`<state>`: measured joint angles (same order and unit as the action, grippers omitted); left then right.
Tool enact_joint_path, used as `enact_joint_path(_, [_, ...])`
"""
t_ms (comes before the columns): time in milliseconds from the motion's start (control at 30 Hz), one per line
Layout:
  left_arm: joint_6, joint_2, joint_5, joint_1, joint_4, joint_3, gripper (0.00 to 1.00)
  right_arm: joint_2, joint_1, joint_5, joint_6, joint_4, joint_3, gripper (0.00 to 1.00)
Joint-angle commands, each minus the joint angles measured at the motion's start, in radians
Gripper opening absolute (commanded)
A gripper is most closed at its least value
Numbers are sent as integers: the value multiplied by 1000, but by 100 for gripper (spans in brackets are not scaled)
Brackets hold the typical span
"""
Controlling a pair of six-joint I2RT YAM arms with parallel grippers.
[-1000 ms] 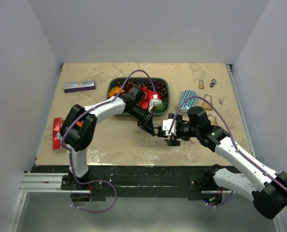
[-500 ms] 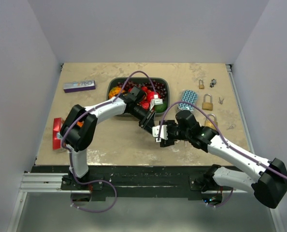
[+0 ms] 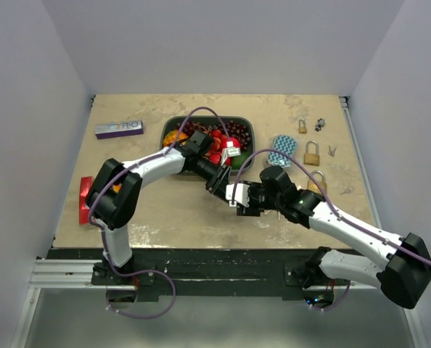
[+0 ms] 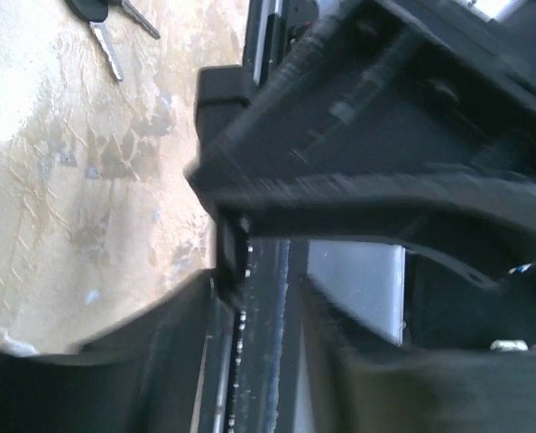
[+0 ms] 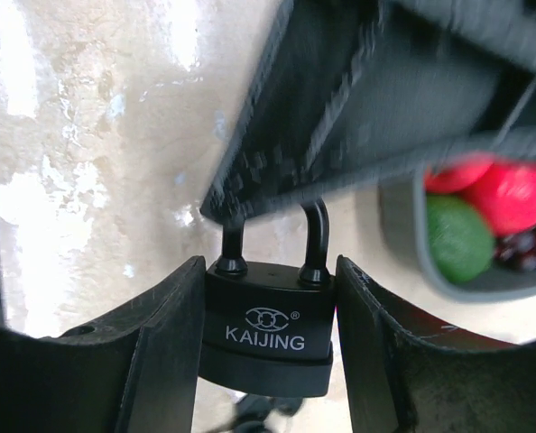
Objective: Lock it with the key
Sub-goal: Place the lock at the center of the board.
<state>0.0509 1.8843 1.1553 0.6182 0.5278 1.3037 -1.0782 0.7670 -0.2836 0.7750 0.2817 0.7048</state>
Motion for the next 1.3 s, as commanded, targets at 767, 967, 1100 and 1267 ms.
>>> enact_joint_path(767, [213,-593,-664,-316,-362,-285,99,-272,-2,607,-1394,-141,76,0])
enact_joint_path(967, [167,-611,-637,-333,-319,-297,99,-351,-3,630,-1433,-125,104,0])
enact_joint_path(1100, [152,-587,-563,-337,-279,-297,99,-381,-2,644,-1427,-148,101,19])
enact_joint_path(1267, [72,-501,-542,-341,-167,-222,99,-397,-3,629,-1448,-144,101,63])
